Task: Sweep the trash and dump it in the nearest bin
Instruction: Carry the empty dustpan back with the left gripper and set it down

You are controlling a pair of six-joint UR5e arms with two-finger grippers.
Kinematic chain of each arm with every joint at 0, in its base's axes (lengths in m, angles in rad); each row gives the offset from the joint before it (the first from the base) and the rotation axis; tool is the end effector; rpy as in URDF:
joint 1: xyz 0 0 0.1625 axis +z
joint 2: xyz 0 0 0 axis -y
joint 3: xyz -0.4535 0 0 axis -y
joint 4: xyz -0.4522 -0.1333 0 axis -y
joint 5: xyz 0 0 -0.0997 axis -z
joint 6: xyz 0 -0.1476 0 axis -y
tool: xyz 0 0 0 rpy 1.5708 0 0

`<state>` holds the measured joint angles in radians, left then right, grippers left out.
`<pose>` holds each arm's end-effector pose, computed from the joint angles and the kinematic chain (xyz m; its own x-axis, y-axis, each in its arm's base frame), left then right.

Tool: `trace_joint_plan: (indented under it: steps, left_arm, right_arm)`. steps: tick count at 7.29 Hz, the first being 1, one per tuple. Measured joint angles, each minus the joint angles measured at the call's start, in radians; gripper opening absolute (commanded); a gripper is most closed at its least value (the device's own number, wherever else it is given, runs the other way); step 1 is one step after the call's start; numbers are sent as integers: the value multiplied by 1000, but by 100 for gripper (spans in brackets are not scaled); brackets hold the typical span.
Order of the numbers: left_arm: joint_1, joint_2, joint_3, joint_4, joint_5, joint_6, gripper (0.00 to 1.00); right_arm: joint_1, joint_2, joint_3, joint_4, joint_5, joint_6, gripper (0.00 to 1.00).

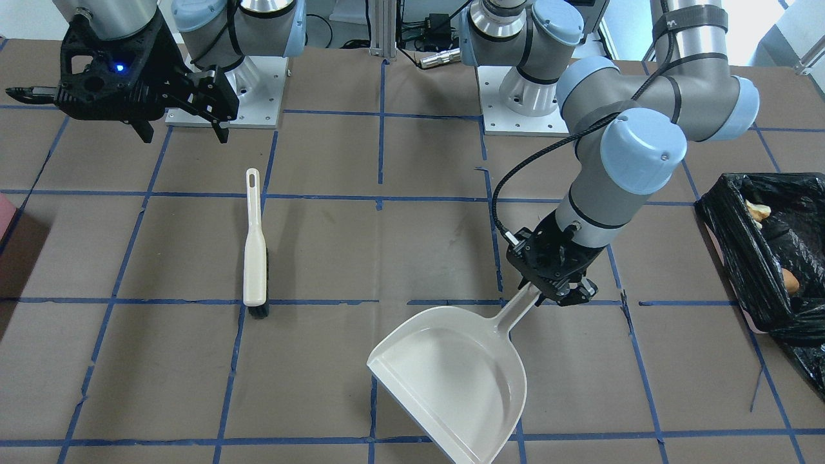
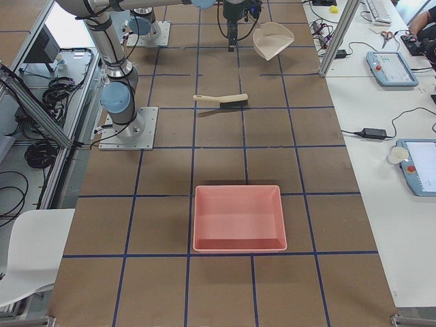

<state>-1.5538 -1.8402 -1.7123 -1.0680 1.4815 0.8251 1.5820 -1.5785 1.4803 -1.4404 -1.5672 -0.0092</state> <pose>-0.1354 -0.6504 0.2818 -0.6882 0.7255 -0.0072 0.7202 0.6819 -0.1275 0.1399 -0.5399 0.5096 -0.9998 -0.0203 -0.0039 -0.0204 0.9993 0.0322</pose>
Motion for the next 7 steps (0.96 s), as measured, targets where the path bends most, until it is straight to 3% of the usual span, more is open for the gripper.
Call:
trace_joint_plan:
  steps: [3, 7]
  left_arm:
    - [-71, -73, -2, 91, -70, -365, 5]
    - [-219, -166, 12, 211, -63, -744, 6]
  right_arm:
    - [1, 0, 0, 1, 1, 1, 100]
    - [1, 0, 3, 1, 1, 0, 100]
